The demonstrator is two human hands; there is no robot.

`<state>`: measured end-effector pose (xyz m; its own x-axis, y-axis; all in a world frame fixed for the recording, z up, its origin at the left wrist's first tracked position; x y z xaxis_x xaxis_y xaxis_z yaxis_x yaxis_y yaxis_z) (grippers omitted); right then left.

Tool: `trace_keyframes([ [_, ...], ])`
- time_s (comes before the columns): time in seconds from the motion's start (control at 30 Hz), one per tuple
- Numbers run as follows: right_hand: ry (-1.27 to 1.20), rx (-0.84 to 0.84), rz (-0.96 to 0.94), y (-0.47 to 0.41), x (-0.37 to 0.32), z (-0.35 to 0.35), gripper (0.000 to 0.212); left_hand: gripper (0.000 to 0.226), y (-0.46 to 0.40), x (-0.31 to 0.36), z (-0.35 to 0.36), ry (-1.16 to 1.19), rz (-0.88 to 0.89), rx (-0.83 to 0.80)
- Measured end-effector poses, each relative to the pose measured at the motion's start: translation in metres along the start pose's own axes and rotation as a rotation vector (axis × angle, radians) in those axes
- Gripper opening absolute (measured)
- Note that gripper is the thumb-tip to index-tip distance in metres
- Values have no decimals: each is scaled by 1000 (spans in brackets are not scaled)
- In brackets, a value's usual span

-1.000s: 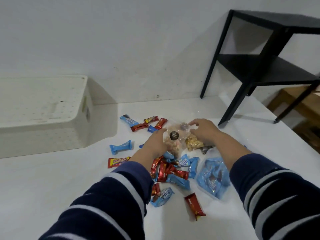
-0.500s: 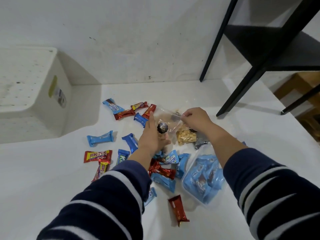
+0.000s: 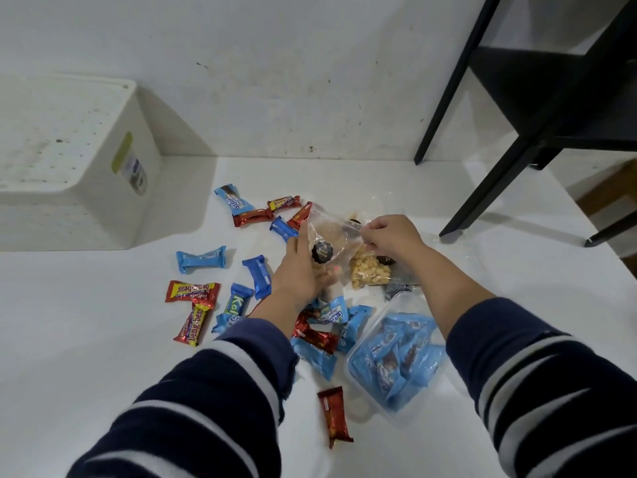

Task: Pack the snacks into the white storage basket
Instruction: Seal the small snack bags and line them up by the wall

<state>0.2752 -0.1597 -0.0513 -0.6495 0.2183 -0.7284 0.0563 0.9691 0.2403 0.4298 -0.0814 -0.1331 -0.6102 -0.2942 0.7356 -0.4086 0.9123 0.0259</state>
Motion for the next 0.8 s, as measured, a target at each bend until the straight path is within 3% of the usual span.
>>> trace_keyframes([
  [0.8,-100,68,-128,3,-8,23,5,112,4,2,2,-44,-18,34],
])
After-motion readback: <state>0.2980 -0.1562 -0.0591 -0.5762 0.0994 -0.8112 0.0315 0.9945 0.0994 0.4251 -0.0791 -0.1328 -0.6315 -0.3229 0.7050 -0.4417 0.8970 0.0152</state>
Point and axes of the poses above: each hand's wrist, its own y-axis away from the middle knuckle, its own z-axis out of the palm, x = y × z, the point moved 1 cm from there along -y, towards the middle knuckle, and after that the axes turned 13 degrees about x, right-handed, at the moved point
